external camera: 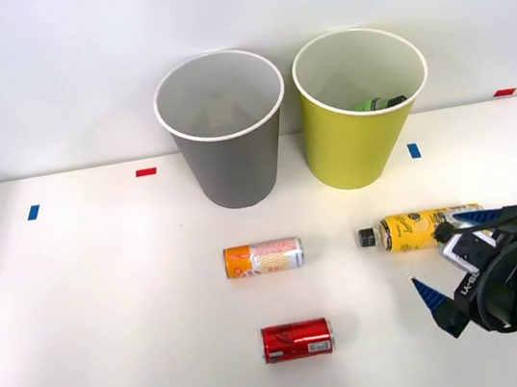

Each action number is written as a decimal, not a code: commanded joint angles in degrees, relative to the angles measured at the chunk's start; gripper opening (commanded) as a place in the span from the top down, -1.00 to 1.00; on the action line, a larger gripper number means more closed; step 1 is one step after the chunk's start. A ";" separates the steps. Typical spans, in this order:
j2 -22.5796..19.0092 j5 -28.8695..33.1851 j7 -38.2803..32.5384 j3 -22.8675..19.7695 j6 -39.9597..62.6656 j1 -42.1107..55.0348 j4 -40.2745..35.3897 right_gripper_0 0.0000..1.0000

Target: Put cans in the gray bin, plastic bottles in the light green bin

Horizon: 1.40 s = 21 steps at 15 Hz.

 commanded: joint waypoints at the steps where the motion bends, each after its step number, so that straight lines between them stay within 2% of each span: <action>1: -0.55 -4.26 12.94 2.29 -0.09 -4.94 2.65 -1.00; 3: 1.12 -9.18 22.08 2.47 -0.09 -7.93 4.76 -1.00; 5: 3.49 -10.23 28.67 2.56 -0.09 -9.16 6.96 -1.00; 9: 7.10 -11.64 36.93 2.56 5.71 -10.91 8.37 -1.00; 11: 9.29 -15.42 40.09 2.56 10.80 -13.11 8.37 -1.00; 14: 11.93 -17.44 42.20 2.47 16.25 -15.48 8.37 -1.00; 21: 16.85 -17.44 45.46 2.56 18.63 -17.51 14.43 -1.00</action>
